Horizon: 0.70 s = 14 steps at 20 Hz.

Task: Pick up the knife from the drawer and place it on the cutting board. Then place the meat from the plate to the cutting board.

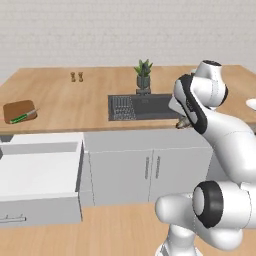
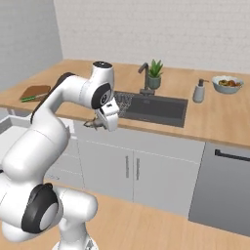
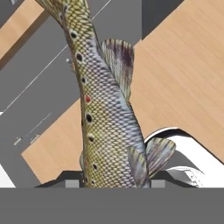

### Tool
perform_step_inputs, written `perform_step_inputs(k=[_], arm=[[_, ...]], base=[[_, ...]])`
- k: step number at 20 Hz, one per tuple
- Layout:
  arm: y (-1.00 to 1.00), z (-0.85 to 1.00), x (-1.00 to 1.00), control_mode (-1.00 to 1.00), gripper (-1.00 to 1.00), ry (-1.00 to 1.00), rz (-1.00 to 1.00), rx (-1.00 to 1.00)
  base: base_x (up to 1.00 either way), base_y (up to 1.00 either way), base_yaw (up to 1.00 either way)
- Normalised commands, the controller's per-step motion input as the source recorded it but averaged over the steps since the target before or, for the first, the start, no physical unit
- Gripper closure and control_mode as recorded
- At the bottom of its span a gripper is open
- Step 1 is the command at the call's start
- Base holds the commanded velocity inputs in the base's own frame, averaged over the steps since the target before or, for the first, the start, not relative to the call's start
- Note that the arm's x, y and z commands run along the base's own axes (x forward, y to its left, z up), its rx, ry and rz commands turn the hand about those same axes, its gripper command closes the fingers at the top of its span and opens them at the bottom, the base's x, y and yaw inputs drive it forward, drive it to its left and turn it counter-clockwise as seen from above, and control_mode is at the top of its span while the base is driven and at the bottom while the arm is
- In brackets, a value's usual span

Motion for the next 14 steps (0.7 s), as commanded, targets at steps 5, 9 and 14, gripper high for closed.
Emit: perform_step_inputs(k=[5,9,14], arm=[[0.0,0.0,0.0,1.0,1.0,0.0,0.0,0.0],[0.0,0.0,0.0,1.0,1.0,0.0,0.0,0.0],[0.0,0.0,0.0,1.0,1.0,0.0,0.0,0.0]], base=[[0.0,1.0,0.05],[0.0,1.0,0.09],[0.02,1.0,0.19]])
